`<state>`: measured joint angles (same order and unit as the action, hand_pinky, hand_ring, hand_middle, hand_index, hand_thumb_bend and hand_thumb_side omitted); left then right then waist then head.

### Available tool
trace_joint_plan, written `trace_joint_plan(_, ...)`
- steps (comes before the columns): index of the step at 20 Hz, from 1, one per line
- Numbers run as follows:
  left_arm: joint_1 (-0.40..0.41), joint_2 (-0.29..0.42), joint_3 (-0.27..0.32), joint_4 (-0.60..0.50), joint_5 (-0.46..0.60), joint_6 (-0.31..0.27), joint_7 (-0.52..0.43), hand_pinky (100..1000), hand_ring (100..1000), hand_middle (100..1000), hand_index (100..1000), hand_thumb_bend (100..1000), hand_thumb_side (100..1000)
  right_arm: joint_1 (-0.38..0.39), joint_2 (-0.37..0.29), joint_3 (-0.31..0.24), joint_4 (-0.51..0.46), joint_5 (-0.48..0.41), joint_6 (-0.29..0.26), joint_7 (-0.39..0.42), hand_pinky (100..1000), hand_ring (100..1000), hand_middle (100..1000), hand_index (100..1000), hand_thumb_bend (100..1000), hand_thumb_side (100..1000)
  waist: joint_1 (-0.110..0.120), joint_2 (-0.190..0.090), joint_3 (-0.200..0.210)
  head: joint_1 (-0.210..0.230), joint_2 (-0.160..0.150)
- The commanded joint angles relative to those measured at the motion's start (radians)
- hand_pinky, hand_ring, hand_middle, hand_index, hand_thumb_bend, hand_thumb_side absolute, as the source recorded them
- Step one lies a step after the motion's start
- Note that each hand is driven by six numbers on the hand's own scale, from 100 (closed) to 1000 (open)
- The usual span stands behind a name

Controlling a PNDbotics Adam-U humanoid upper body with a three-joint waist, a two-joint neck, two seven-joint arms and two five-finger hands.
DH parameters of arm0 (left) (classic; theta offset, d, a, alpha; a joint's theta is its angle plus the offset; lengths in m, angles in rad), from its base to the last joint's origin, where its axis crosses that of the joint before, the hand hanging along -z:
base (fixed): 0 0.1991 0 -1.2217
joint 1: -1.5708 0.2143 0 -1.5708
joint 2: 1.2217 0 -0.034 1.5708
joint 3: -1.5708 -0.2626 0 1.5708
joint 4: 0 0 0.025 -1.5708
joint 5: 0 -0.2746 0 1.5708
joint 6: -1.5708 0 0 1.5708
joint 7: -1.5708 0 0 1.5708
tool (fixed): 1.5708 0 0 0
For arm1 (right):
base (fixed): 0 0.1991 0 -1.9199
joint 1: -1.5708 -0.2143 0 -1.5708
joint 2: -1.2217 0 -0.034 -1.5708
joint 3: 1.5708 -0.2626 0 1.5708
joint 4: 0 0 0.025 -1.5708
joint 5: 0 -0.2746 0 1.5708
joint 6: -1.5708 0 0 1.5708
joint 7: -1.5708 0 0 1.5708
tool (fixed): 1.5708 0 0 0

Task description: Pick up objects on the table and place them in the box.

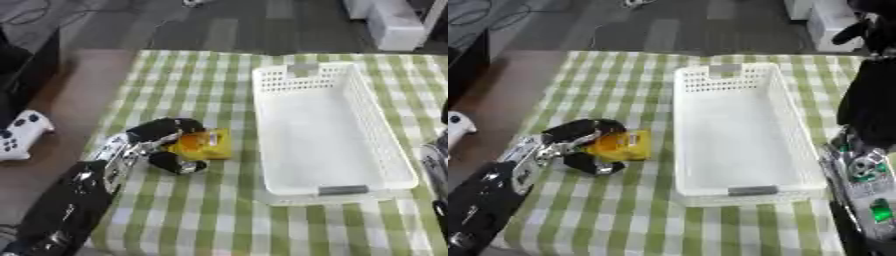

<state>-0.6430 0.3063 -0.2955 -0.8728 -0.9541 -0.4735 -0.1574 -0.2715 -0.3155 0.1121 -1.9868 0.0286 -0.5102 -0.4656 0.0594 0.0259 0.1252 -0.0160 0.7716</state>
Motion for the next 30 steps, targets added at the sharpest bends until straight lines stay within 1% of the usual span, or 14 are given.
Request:
trace_joint_plan(1, -0.004, 0.003, 0.013, 0.023, -0.008, 0.021, 0.007, 341, 411, 659, 818, 197, 559, -0.021, 0.001, 0.001, -0.013, -0.003, 0.000, 0.004, 370, 618, 637, 740, 100, 934, -0.003, -0.004, -0.001, 0.007, -0.009)
trace_joint_plan(2, -0.004, 0.002, 0.015, 0.025, -0.004, 0.027, 0.017, 321, 399, 646, 810, 173, 554, -0.021, 0.001, 0.001, -0.013, -0.003, 0.000, 0.004, 370, 618, 637, 740, 100, 934, -0.003, -0.003, -0.001, 0.006, -0.009)
trace_joint_plan(3, -0.004, 0.001, 0.016, 0.025, 0.001, 0.034, 0.028, 180, 309, 559, 740, 100, 528, -0.022, 0.001, 0.001, -0.013, -0.003, 0.000, 0.004, 370, 618, 637, 740, 100, 934, -0.003, -0.003, -0.002, 0.006, -0.009)
trace_joint_plan(4, -0.004, 0.001, 0.018, 0.025, 0.008, 0.041, 0.044, 100, 242, 502, 681, 100, 568, -0.023, 0.002, 0.001, -0.013, -0.003, 0.000, 0.004, 371, 618, 637, 740, 100, 934, -0.003, -0.003, -0.002, 0.006, -0.008)
trace_joint_plan(5, -0.003, -0.001, 0.020, 0.024, 0.017, 0.047, 0.066, 100, 162, 435, 614, 100, 519, -0.023, 0.002, 0.000, -0.013, -0.004, 0.000, 0.004, 371, 618, 637, 740, 100, 934, -0.003, -0.003, -0.003, 0.005, -0.007)
trace_joint_plan(6, -0.002, -0.001, 0.020, 0.023, 0.026, 0.051, 0.089, 100, 196, 467, 646, 100, 540, -0.024, 0.002, 0.000, -0.013, -0.004, 0.000, 0.004, 371, 618, 637, 740, 100, 934, -0.002, -0.003, -0.004, 0.005, -0.007)
trace_joint_plan(7, -0.002, -0.002, 0.018, 0.023, 0.033, 0.053, 0.109, 100, 100, 335, 518, 100, 482, -0.024, 0.002, 0.000, -0.013, -0.004, 0.000, 0.004, 371, 618, 637, 740, 100, 934, -0.002, -0.003, -0.004, 0.004, -0.005)
trace_joint_plan(9, 0.000, -0.003, 0.014, 0.021, 0.043, 0.049, 0.147, 100, 100, 232, 451, 100, 471, -0.025, 0.002, 0.000, -0.013, -0.004, 0.000, 0.004, 371, 618, 637, 739, 100, 934, -0.002, -0.003, -0.005, 0.004, -0.004)
trace_joint_plan(10, 0.001, -0.002, 0.012, 0.020, 0.043, 0.047, 0.164, 100, 100, 273, 475, 100, 476, -0.025, 0.002, 0.000, -0.013, -0.005, 0.000, 0.004, 371, 618, 637, 739, 100, 934, -0.002, -0.003, -0.005, 0.004, -0.004)
trace_joint_plan(11, 0.001, -0.002, 0.010, 0.020, 0.041, 0.046, 0.178, 100, 100, 131, 382, 100, 461, -0.025, 0.002, 0.000, -0.013, -0.005, 0.000, 0.004, 371, 618, 637, 739, 100, 932, -0.002, -0.003, -0.005, 0.004, -0.004)
trace_joint_plan(12, 0.001, -0.002, 0.009, 0.018, 0.037, 0.046, 0.193, 100, 100, 106, 361, 100, 456, -0.025, 0.002, 0.000, -0.013, -0.005, 0.000, 0.004, 371, 618, 637, 739, 100, 933, -0.002, -0.004, -0.005, 0.004, -0.004)
trace_joint_plan(17, 0.003, -0.003, 0.004, 0.014, 0.020, 0.043, 0.246, 100, 100, 100, 259, 100, 456, -0.024, 0.001, -0.001, -0.013, -0.005, -0.001, 0.004, 371, 618, 637, 739, 100, 933, -0.001, -0.004, -0.004, 0.004, -0.003)
trace_joint_plan(29, -0.013, 0.008, 0.001, -0.009, 0.059, 0.089, 0.241, 100, 100, 100, 236, 100, 510, -0.015, -0.006, -0.006, -0.013, 0.001, -0.001, -0.003, 371, 617, 636, 739, 100, 929, 0.002, -0.010, 0.009, -0.004, -0.007)
trace_joint_plan(30, -0.016, 0.010, -0.001, -0.015, 0.063, 0.094, 0.237, 100, 100, 100, 236, 100, 477, -0.014, -0.007, -0.006, -0.013, 0.002, -0.001, -0.003, 371, 617, 636, 739, 100, 933, 0.003, -0.011, 0.011, -0.003, -0.009)
